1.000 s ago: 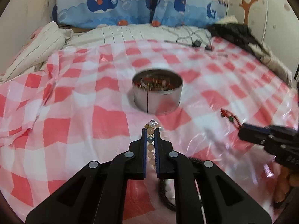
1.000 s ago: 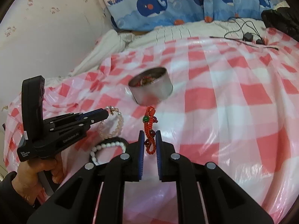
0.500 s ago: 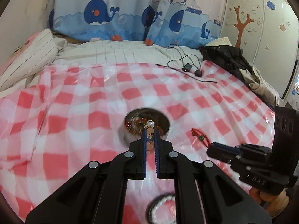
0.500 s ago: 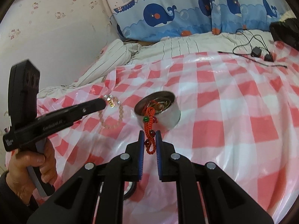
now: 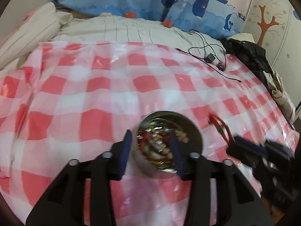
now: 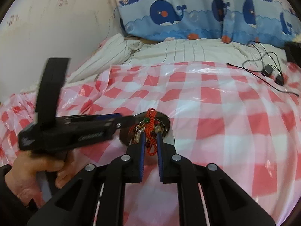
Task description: Organize jewelry
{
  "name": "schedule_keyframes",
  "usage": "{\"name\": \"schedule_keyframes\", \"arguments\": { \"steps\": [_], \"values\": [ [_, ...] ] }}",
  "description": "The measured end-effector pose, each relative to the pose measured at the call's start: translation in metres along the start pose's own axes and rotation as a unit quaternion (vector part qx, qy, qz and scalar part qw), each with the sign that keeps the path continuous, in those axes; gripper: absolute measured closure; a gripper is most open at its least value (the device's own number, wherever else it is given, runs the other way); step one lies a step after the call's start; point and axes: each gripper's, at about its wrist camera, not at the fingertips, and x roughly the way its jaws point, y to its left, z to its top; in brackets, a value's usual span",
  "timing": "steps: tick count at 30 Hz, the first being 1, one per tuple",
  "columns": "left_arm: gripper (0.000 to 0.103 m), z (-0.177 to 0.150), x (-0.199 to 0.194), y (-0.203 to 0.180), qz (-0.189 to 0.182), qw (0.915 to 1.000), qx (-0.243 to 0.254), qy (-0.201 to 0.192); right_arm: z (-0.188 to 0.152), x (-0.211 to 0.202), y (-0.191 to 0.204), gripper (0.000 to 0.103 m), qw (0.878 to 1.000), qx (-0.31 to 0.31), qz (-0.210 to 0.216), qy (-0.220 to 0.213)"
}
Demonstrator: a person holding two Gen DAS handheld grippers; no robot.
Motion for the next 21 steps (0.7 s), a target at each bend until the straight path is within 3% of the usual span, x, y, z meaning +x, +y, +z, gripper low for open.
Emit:
{"name": "schedule_keyframes", "arguments": {
  "steps": [5,7,8,14,17,21],
  "values": [
    [0.055,-0.016,-0.023,0.012,0.011,0.9998,0.016,-0.001,0.009,0.038,0.008,0.09,0.999,-0.022,-0.004,0.029],
    [0.054,-0.027,-0.035,0.012,0.009,0.9995,0.029,0.003,0.007,0.05,0.009,0.079,0.998,-0.027,-0.025,0.051],
    [0.052,-0.033,-0.042,0.012,0.005,0.9994,0.034,0.006,0.004,0.049,0.006,0.079,0.998,-0.02,-0.029,0.05],
    [0.048,-0.078,-0.077,-0.011,0.001,0.9956,0.092,0.019,-0.041,-0.017,0.003,0.079,0.998,0.008,-0.027,0.049],
    [0.046,-0.103,-0.092,-0.017,0.017,0.9933,0.113,0.021,-0.072,-0.046,0.004,0.079,0.997,0.041,0.007,0.065],
    [0.045,-0.116,-0.098,-0.016,0.017,0.9934,0.111,0.025,-0.092,-0.057,0.024,0.079,0.995,0.039,0.034,0.079]
  ]
}}
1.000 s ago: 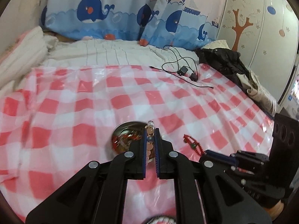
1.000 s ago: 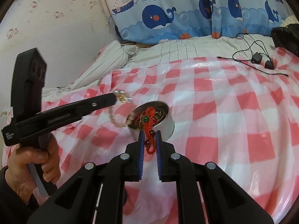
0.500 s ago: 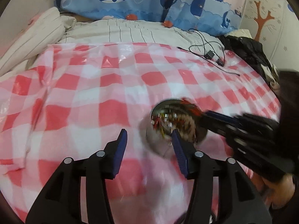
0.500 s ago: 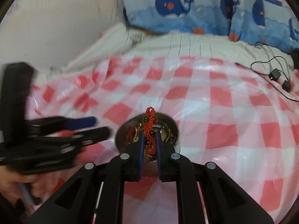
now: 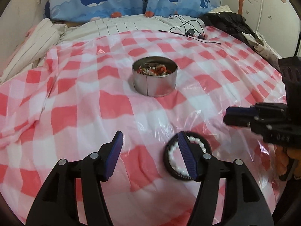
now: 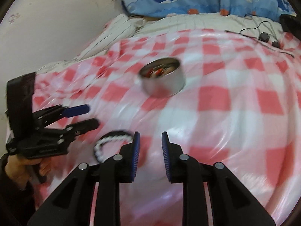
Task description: Organize jewelry
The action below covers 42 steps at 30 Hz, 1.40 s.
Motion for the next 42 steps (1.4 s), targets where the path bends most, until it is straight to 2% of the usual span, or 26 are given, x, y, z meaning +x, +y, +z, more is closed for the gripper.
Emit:
{"name": "schedule_keyframes", "arguments": {
  "steps": [4,6,9,12,16,20,23,27,33,37,40,41,42],
  "values": [
    [0.046,-0.002,0.01,-0.016,0.003,0.9989,0.046,0.004,-0.011,0.008,0.011,0.078,1.0,-0.005,-0.006,0.012],
    [0.046,-0.002,0.019,-0.025,0.013,0.9977,0.066,0.01,-0.015,0.012,0.012,0.073,1.0,-0.008,-0.018,0.016],
    [0.053,-0.002,0.031,-0.034,0.013,0.996,0.086,0.02,-0.016,0.013,0.009,0.068,1.0,-0.003,-0.022,0.015],
    [0.063,-0.001,0.038,-0.038,0.011,0.9955,0.09,0.028,-0.016,0.015,0.004,0.067,1.0,0.006,-0.023,0.016],
    [0.086,-0.001,0.044,-0.034,-0.013,0.9967,0.07,0.039,-0.016,0.017,0.002,0.066,1.0,0.012,-0.021,0.017],
    [0.096,-0.001,0.042,-0.033,-0.026,0.9968,0.061,0.044,-0.016,0.017,0.002,0.065,1.0,0.014,-0.022,0.017],
    [0.096,0.006,0.028,-0.01,-0.093,0.9952,-0.021,0.021,-0.016,0.017,0.0,0.065,0.999,0.019,-0.022,0.017],
    [0.096,0.01,0.015,0.018,-0.126,0.9887,-0.081,-0.003,-0.016,0.018,0.0,0.065,0.999,0.019,-0.023,0.018],
    [0.096,0.012,0.016,0.036,-0.11,0.9877,-0.111,-0.009,-0.016,0.019,0.002,0.065,0.999,0.012,-0.025,0.019],
    [0.096,0.012,0.019,0.039,-0.095,0.9886,-0.117,-0.009,-0.011,0.031,0.024,0.063,0.998,-0.041,-0.029,0.027],
    [0.096,0.009,0.028,0.035,-0.068,0.9925,-0.101,0.005,-0.014,0.051,0.038,0.063,0.993,-0.083,-0.059,0.057],
    [0.096,0.008,0.031,0.033,-0.057,0.9939,-0.094,0.011,-0.016,0.053,0.04,0.068,0.992,-0.093,-0.067,0.06],
    [0.096,0.008,0.035,0.03,-0.049,0.995,-0.086,0.017,-0.017,0.052,0.042,0.083,0.991,-0.099,-0.073,0.06]
  ]
}}
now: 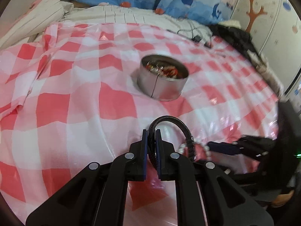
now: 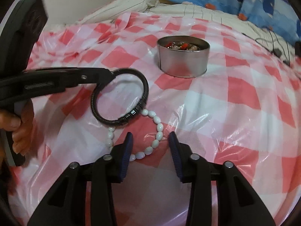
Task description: Organize jewelry
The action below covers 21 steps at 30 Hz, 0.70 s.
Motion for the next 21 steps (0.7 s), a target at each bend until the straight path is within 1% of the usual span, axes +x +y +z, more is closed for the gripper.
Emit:
{"name": "schedule_keyframes", "arguments": {
  "steps": [1,3,7,9,10,11,12,13,14,16,17,18,19,21],
  "values": [
    [0.096,-0.001,0.002,-0.001,0.004,1.0,0.004,0.004,-0.001,-0.002,-0.001,0.089,1.0,-0.007,-0.015,0.002],
    [0.096,-0.003,0.008,-0.004,0.017,0.9996,0.017,0.013,-0.002,-0.004,-0.007,0.092,0.999,-0.006,-0.034,0.001],
    [0.093,-0.006,0.014,-0.009,0.036,0.9983,0.039,0.026,-0.003,-0.013,-0.027,0.093,0.997,0.008,-0.08,-0.01],
    [0.09,-0.008,0.016,-0.012,0.04,0.9975,0.05,0.03,-0.002,-0.017,-0.035,0.092,0.995,0.017,-0.096,-0.014],
    [0.088,-0.008,0.017,-0.014,0.042,0.9972,0.054,0.031,-0.002,-0.019,-0.04,0.089,0.995,0.029,-0.093,-0.016],
    [0.087,-0.009,0.018,-0.015,0.044,0.9968,0.058,0.032,-0.002,-0.02,-0.044,0.082,0.996,0.037,-0.086,-0.016],
    [0.087,-0.01,0.019,-0.017,0.049,0.9963,0.063,0.033,-0.002,-0.02,-0.047,0.068,0.996,0.046,-0.07,-0.019],
    [0.087,-0.011,0.02,-0.018,0.053,0.9958,0.068,0.033,-0.001,-0.02,-0.047,0.064,0.997,0.049,-0.061,-0.02],
    [0.087,-0.012,0.02,-0.02,0.057,0.9953,0.072,0.032,-0.001,-0.018,-0.045,0.064,0.997,0.047,-0.058,-0.016],
    [0.087,-0.013,0.02,-0.022,0.064,0.9943,0.08,0.029,-0.003,-0.01,-0.04,0.065,0.997,0.03,-0.067,-0.001],
    [0.087,-0.013,0.02,-0.023,0.066,0.994,0.082,0.028,-0.003,-0.008,-0.039,0.066,0.997,0.026,-0.069,0.002],
    [0.087,-0.013,0.02,-0.024,0.069,0.9936,0.085,0.028,-0.002,-0.008,-0.038,0.077,0.997,0.024,-0.068,0.002],
    [0.087,-0.013,0.02,-0.025,0.07,0.9934,0.086,0.028,-0.003,-0.009,-0.038,0.085,0.997,0.023,-0.071,0.001],
    [0.087,-0.014,0.021,-0.026,0.075,0.9926,0.091,0.028,-0.004,-0.012,-0.041,0.094,0.997,0.03,-0.071,-0.005]
  ]
}}
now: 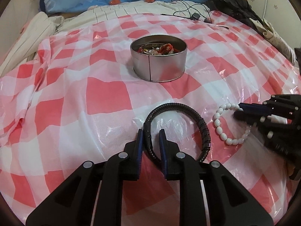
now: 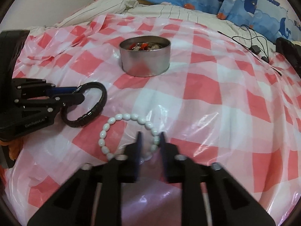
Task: Organize jewelry
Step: 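Hold the black braided bracelet with the left gripper while the right gripper grasps the white bead bracelet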
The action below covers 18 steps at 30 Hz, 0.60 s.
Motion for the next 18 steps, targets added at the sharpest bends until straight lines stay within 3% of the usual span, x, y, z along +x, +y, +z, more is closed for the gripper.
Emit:
{"name": "schedule_keyframes", "arguments": {
  "steps": [8,10,12,18],
  "values": [
    [0.087,0.0,0.0,-0.003,0.008,1.0,0.003,0.0,0.004,-0.007,-0.011,0.094,0.999,0.03,0.002,-0.02],
    [0.087,0.001,0.0,-0.004,0.009,1.0,0.005,0.0,0.004,-0.008,-0.011,0.079,0.999,0.031,0.004,-0.022],
    [0.086,0.001,0.0,-0.003,0.007,1.0,0.004,0.0,0.004,-0.008,-0.008,0.072,0.999,0.026,0.005,-0.023],
    [0.084,0.0,0.001,-0.005,0.009,0.9999,0.008,0.0,0.002,0.003,-0.006,0.074,1.0,0.017,0.002,-0.001]
  ]
}}
